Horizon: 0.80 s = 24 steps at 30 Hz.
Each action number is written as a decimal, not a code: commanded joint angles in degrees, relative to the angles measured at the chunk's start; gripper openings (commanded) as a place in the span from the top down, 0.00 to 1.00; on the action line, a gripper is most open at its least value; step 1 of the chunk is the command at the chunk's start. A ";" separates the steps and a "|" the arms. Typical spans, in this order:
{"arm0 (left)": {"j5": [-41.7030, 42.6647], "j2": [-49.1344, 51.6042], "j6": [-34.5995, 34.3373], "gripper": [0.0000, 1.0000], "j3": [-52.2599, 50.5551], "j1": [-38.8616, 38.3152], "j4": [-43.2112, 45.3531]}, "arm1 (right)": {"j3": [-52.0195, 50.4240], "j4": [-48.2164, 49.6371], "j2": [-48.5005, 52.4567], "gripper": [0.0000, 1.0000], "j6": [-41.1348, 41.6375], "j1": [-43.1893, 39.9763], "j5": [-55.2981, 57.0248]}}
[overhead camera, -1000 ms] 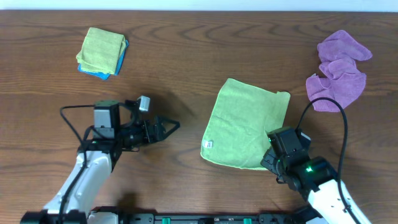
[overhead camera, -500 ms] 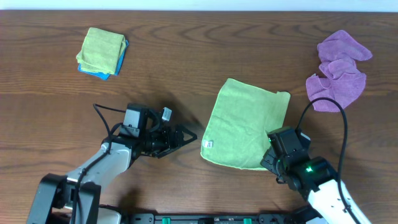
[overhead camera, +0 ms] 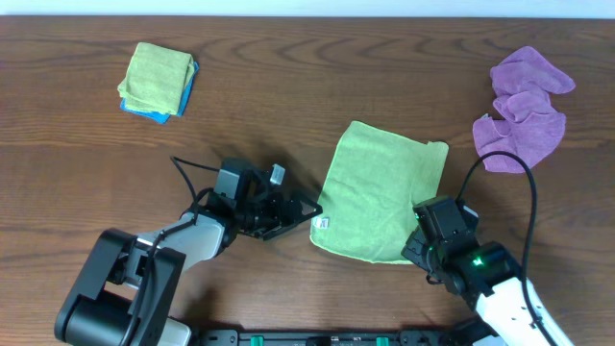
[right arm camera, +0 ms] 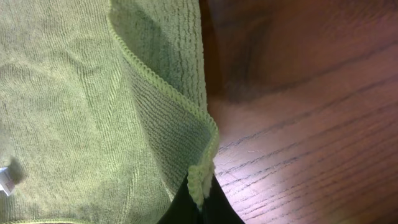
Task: Fold the cloth
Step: 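Move the left gripper to the green cloth's lower-left corner, then grasp the lower-left corner with the left gripper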
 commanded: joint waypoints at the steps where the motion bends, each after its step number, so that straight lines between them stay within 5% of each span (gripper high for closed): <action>1: -1.42 0.76 -1.20 0.05 0.63 -1.49 2.49 | 0.79 -0.22 -0.24 0.99 0.13 -0.35 -0.33; 9: -6.47 2.03 -3.28 0.05 0.61 -5.60 2.54 | 0.79 -0.20 -0.24 0.98 0.11 -0.35 -0.33; 24: -8.63 10.88 -18.53 0.04 0.63 -5.66 4.07 | 0.79 -0.17 -0.26 0.99 0.11 -0.35 -1.16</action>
